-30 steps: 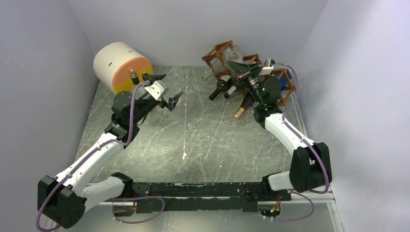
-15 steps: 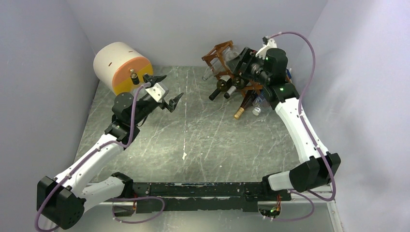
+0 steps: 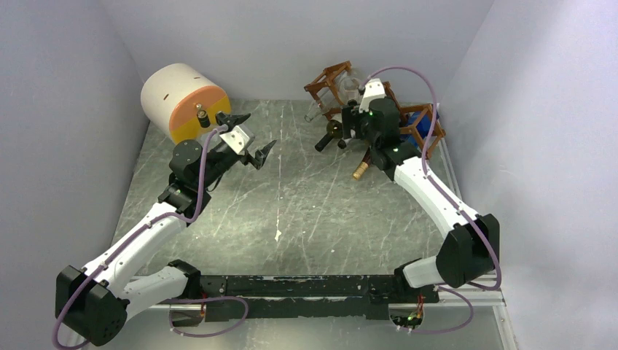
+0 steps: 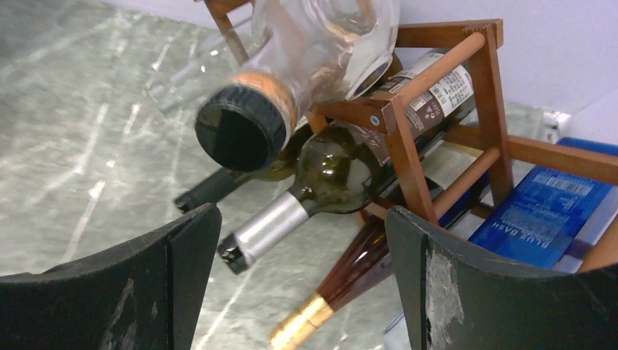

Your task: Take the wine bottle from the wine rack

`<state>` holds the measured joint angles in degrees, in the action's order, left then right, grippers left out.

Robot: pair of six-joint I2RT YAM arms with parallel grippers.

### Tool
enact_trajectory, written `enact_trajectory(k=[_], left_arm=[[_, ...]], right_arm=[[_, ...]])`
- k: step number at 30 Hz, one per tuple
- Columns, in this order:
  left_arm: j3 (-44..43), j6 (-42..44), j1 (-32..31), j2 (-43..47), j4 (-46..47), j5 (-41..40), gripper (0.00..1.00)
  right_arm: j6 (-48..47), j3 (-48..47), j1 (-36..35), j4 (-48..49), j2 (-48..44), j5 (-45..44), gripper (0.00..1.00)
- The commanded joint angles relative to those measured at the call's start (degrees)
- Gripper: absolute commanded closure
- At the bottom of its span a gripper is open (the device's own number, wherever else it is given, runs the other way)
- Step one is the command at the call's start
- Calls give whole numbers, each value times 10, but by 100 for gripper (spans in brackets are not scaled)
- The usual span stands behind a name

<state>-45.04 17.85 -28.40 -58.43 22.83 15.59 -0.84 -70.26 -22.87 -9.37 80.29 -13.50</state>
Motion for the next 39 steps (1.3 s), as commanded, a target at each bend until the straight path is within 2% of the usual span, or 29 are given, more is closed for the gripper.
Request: enact_trajectory(k=[1, 3, 5, 7, 10, 15, 20, 25, 33, 36, 39], left_arm=[[6, 10, -8, 8, 15, -8, 1], [6, 12, -8, 8, 16, -9, 1], [7, 15, -8, 9, 17, -12, 1], [7, 17, -8, 9, 16, -13, 1], [7, 18, -7, 9, 16, -11, 1], [8, 20, -8, 11, 17, -7, 1], [9, 20, -7, 9, 19, -6, 2], [11, 18, -7, 6, 22, -2, 2], [4, 1, -5, 4, 24, 18, 2], [4, -5, -4, 4, 28, 28, 2], [4, -2, -2, 3, 26, 27, 2]], right_arm=[[-152, 93, 13, 242, -19, 39, 14], [-214, 158, 19, 345, -32, 90, 15], [-204, 193, 52, 419, -34, 144, 14], [-204, 203, 81, 457, -32, 189, 14], [-263, 232, 86, 517, -27, 255, 14], [-322, 232, 93, 541, 7, 342, 14], [-347, 240, 98, 611, 38, 368, 14], [-348, 225, 105, 653, 77, 397, 19], [-324, 233, 116, 785, 130, 413, 29], [-321, 220, 120, 783, 142, 417, 27], [-311, 221, 120, 821, 157, 416, 23]])
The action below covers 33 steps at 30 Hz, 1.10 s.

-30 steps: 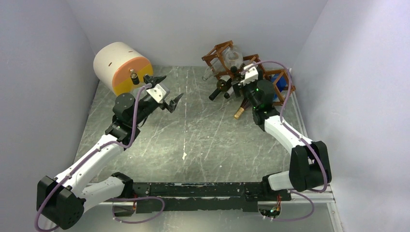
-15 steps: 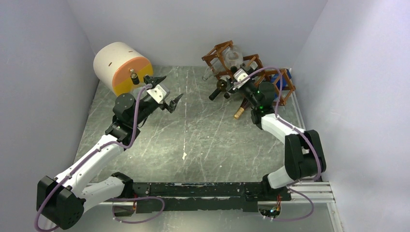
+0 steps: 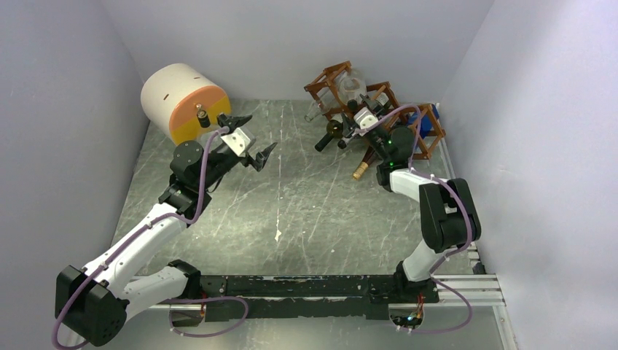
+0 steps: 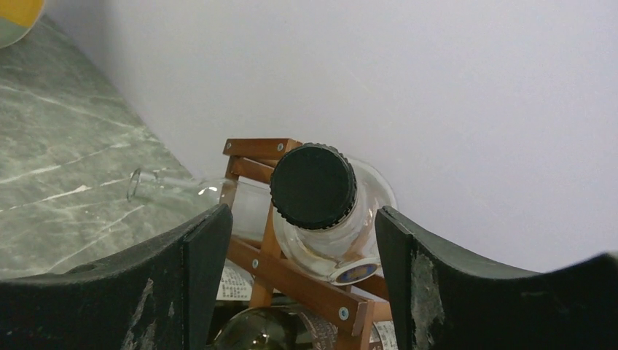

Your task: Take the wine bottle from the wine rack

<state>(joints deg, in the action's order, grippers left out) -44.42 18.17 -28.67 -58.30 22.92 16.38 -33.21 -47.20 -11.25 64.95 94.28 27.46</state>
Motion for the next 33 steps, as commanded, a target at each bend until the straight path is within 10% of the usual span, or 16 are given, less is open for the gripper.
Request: enact_trajectory(k=[1, 16, 28, 33], left_arm=[[-1, -4, 2, 0, 26, 16, 2], [0, 12, 2, -31, 18, 7, 2], [0, 13, 3, -32, 17, 8, 2], [0, 11, 2, -33, 18, 6, 2]], right_arm=[[14, -14, 4, 83, 23, 8, 23], [41, -82, 0, 142, 98, 5, 30], [29, -75, -10, 169, 64, -30, 97], [26, -98, -20, 135, 25, -76, 100]])
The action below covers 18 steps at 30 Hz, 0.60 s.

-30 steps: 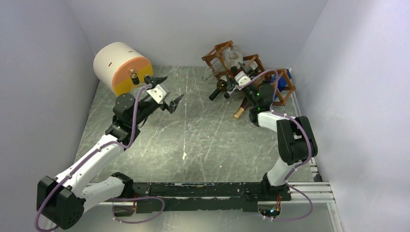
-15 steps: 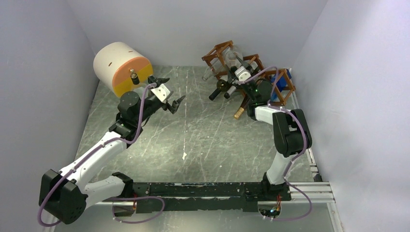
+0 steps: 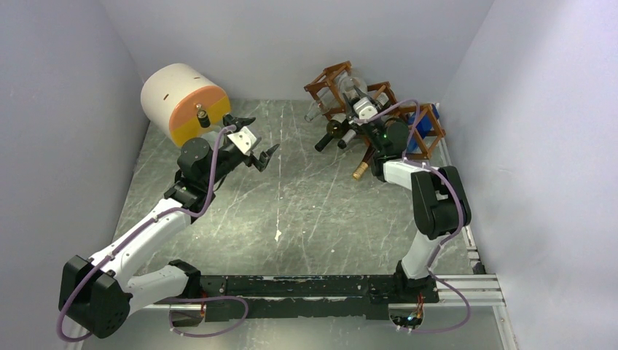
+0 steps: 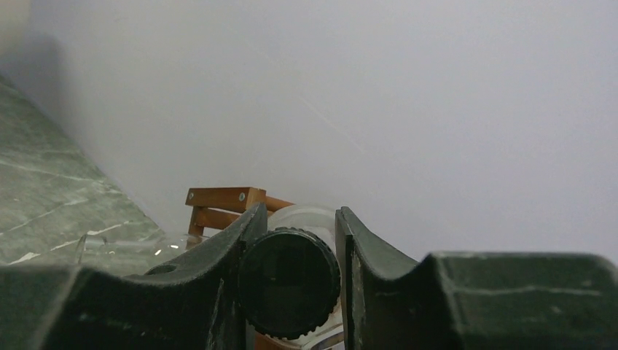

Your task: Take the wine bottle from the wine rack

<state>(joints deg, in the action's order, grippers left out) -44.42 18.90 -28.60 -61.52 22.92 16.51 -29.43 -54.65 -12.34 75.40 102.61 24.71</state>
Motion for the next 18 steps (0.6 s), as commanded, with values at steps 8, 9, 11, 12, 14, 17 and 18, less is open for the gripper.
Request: enact_trajectory(k=[8, 9, 11, 12, 14, 17, 18], left_arm=[[-2, 3, 1, 1, 16, -2, 2], [-2, 3, 1, 1, 15, -2, 2], [-2, 1, 1, 2, 16, -2, 2], [-2, 0, 1, 2, 16, -2, 2], [-2, -2, 1, 3, 16, -2, 2], [-3, -5, 1, 3, 16, -2, 2], [-4, -6, 1, 3, 16, -2, 2]], right_arm=[[52, -106, -20, -66, -118, -134, 100], [49, -111, -22, -78, -121, -138, 100], [47, -127, -25, -104, -124, -148, 100], [50, -135, -26, -111, -128, -154, 100], [49, -151, -30, -140, -135, -166, 100], [60, -174, -34, -172, -142, -196, 100], [65, -186, -34, -186, -142, -199, 100]])
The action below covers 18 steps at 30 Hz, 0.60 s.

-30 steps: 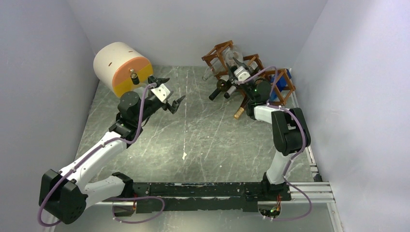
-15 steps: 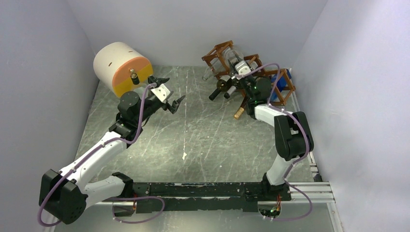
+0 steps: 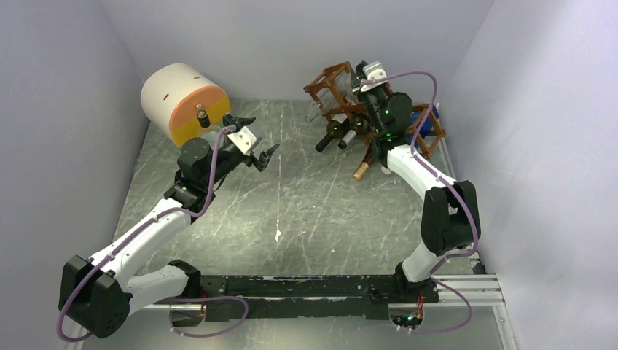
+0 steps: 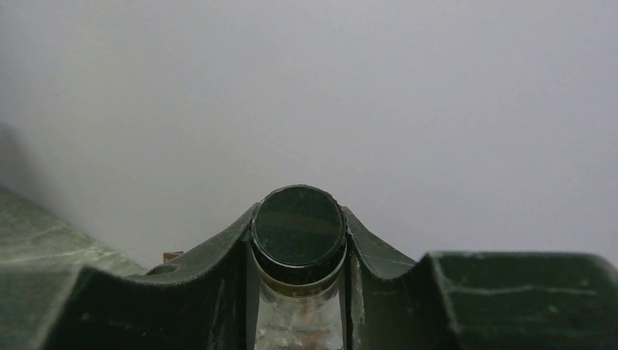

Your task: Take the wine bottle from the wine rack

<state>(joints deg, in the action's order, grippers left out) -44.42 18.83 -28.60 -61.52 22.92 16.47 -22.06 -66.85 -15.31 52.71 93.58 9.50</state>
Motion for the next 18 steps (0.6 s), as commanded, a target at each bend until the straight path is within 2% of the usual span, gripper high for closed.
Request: enact_trajectory(k=[1, 9, 18], left_arm=[[-4, -6, 2, 3, 16, -2, 2], [-7, -13, 2, 8, 15, -11, 2], [-8, -36, 8, 32, 19, -62, 2]], right_arm=[[-4, -75, -4, 23, -50, -45, 100], [-19, -196, -54, -79, -32, -66, 100], [7, -260, -123, -174, -35, -133, 100]])
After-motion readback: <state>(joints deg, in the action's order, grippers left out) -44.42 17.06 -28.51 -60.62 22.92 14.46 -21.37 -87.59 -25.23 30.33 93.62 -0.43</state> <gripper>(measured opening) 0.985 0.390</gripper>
